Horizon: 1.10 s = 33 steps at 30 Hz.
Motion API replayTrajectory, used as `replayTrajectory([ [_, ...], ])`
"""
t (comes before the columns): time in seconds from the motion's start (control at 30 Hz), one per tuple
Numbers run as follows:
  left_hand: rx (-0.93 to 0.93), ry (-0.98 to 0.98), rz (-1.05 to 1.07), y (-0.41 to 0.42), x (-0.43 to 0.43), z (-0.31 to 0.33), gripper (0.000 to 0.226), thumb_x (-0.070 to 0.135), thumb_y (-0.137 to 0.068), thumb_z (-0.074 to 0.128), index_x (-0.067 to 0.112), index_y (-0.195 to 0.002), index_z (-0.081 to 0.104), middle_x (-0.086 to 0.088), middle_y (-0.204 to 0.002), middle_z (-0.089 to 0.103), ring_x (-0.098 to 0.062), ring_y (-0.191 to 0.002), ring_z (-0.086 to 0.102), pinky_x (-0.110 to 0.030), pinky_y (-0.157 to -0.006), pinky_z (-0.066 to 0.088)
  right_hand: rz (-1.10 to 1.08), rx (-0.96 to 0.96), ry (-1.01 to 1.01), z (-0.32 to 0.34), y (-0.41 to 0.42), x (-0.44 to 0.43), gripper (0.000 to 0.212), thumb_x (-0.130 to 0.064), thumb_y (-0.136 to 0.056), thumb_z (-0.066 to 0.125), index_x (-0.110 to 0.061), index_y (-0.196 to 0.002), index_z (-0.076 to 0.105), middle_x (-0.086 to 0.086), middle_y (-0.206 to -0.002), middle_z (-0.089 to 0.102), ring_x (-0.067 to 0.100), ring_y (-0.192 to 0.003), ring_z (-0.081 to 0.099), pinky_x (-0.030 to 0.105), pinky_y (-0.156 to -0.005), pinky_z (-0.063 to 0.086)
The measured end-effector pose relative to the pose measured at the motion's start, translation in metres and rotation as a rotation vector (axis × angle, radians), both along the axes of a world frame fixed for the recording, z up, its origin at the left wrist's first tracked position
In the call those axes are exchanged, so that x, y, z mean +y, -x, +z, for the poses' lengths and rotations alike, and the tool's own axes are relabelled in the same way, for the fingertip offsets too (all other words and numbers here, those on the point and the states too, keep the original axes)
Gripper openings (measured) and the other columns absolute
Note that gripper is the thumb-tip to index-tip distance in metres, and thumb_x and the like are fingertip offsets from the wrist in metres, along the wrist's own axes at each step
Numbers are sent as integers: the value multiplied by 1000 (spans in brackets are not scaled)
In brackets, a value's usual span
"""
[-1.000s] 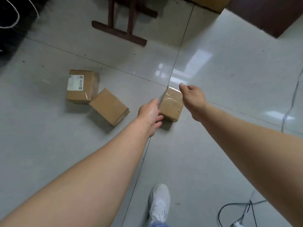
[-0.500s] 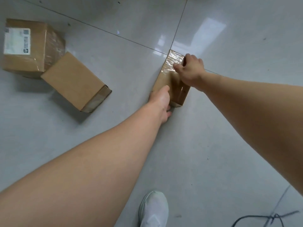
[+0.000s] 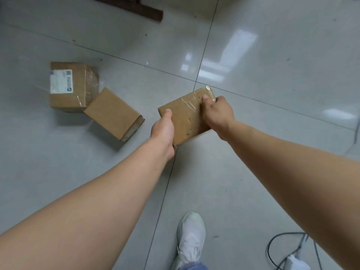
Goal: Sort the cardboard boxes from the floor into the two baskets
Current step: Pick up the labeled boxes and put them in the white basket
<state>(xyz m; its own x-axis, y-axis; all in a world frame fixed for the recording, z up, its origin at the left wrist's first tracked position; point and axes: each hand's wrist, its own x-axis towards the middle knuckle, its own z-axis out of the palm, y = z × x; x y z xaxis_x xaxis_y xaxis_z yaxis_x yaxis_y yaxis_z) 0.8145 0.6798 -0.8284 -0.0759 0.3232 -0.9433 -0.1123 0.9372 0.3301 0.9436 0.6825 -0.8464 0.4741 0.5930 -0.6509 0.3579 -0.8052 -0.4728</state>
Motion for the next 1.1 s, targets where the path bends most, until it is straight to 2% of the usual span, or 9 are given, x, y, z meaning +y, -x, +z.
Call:
replayTrajectory([
  [0.13,13,-115,-5,24,18,71,30,46,-94,49,17,-95,58,-1,-98,66,-21,-91,63,-42,-94,50,-72,-19,-54,78,28,6,50,-47,-98,33,-5,-122,45,10,-115,57,33,-113,52,47,-101,39],
  [0.2,28,-181,-8,40,27,109,50,55,-81,53,19,-114,58,-3,-119,64,-26,-109,60,-47,-99,46,-95,-10,-103,121,43,10,51,-45,-99,34,-2,-124,46,13,-119,57,33,-112,53,41,-95,43],
  [0.27,43,-228,-30,60,35,146,60,60,-68,50,21,-113,58,-5,-123,63,-29,-111,60,-49,-99,45,-110,1,-150,166,61,14,52,-46,-98,35,-1,-121,48,13,-114,58,32,-106,54,38,-88,45],
  [0.4,28,-352,-53,112,48,246,46,49,-91,47,17,-123,55,-6,-122,61,-27,-111,59,-47,-100,45,-103,38,-256,262,110,23,52,-46,-97,36,-1,-117,52,11,-104,57,30,-98,54,33,-78,42],
  [0.6,134,-549,-71,212,39,389,55,47,-93,42,16,-138,44,-5,-139,46,-24,-123,48,-39,-105,38,-126,95,-385,413,216,13,52,-47,-97,37,-3,-123,49,11,-115,58,30,-107,55,41,-90,46],
  [0.73,117,-617,-22,292,8,482,34,37,-99,41,14,-121,51,-1,-115,58,-19,-105,55,-30,-84,40,-104,137,-438,502,299,-21,50,-46,-98,36,-6,-126,45,4,-110,54,22,-100,54,40,-88,47],
  [0.83,108,-661,19,355,-19,539,37,34,-99,40,11,-126,52,2,-118,54,-15,-110,49,-28,-90,32,-110,192,-474,558,360,-44,49,-44,-98,37,-5,-127,43,2,-106,51,21,-97,51,36,-86,44],
  [0.97,146,-707,78,436,-58,596,23,30,-100,39,21,-83,51,7,-92,52,-8,-87,48,-30,-93,33,-76,237,-520,612,443,-74,57,-46,-96,38,-2,-133,41,9,-121,56,27,-110,55,45,-98,44],
  [1.1,175,-702,228,512,-89,641,23,29,-100,42,19,-85,56,3,-94,58,-17,-95,52,-28,-82,43,-13,314,-537,654,517,-96,51,-43,-97,38,-2,-126,45,6,-108,55,23,-97,52,34,-83,42],
])
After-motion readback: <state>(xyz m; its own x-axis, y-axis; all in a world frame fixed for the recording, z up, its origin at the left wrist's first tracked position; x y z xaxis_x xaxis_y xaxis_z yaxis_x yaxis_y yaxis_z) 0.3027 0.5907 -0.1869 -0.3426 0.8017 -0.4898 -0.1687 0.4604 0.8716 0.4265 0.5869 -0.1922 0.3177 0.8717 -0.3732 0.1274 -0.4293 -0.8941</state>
